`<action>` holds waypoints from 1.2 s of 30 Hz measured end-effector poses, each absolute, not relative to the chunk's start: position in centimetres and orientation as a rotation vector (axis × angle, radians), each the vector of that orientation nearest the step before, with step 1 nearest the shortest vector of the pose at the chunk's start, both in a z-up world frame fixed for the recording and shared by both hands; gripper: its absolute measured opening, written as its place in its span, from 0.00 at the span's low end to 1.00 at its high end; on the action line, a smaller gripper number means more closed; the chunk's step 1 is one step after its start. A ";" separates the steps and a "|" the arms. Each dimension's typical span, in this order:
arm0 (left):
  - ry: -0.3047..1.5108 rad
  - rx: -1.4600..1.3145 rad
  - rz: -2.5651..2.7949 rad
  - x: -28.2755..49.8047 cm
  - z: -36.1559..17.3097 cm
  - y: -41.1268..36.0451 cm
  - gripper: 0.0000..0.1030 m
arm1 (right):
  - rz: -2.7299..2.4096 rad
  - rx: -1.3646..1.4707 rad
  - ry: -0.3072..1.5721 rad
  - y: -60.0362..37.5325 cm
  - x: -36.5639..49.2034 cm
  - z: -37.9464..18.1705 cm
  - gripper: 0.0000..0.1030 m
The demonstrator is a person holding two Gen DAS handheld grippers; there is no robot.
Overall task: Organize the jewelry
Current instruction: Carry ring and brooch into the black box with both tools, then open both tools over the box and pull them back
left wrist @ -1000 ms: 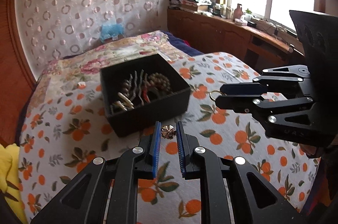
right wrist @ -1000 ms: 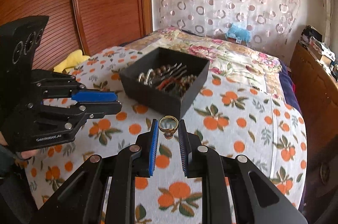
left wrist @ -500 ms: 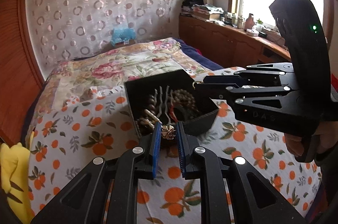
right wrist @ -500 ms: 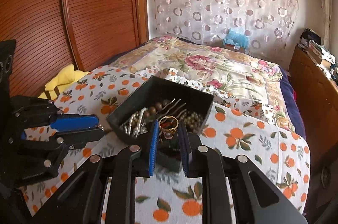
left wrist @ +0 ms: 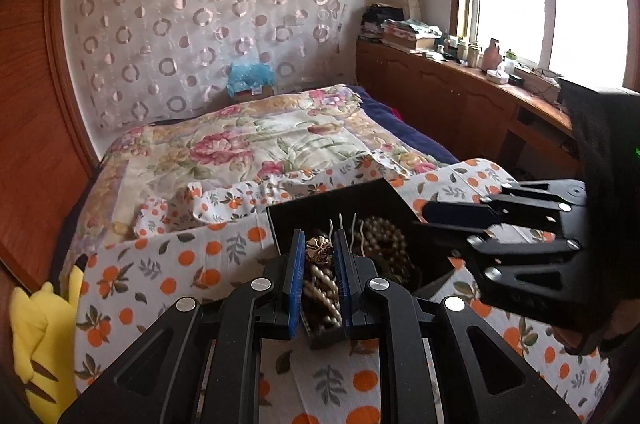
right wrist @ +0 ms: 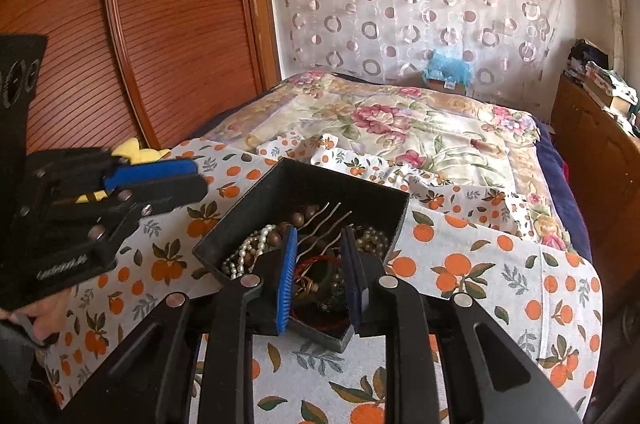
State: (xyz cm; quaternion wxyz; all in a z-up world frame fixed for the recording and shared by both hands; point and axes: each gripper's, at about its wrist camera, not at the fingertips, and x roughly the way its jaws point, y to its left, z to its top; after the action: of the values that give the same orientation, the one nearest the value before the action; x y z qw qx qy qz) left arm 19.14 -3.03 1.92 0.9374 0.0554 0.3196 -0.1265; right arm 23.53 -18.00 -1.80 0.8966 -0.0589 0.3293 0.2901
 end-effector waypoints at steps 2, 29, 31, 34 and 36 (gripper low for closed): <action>0.658 0.120 -0.251 19.9 1.7 -3.3 0.13 | 0.595 -0.121 0.678 -18.3 23.4 -1.7 0.24; 0.708 0.081 -0.192 22.8 -1.2 -2.8 0.52 | 0.505 -0.100 0.649 -21.7 21.7 -3.1 0.34; 0.683 0.069 -0.185 21.9 -0.8 -2.4 0.68 | 0.494 -0.090 0.651 -22.0 21.8 -3.3 0.34; 0.663 0.061 -0.183 20.8 -0.3 -1.9 0.86 | 0.472 -0.079 0.644 -22.2 21.7 -3.4 0.46; 0.654 0.047 -0.188 19.9 -0.1 -1.6 0.90 | 0.456 -0.071 0.635 -22.5 21.6 -3.4 0.58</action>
State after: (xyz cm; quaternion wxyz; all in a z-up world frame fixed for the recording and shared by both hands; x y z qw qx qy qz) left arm 19.91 -1.61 -0.12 0.9424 0.0230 0.3206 -0.0924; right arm 21.60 -22.48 -3.36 0.9240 -0.0345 0.3093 0.2223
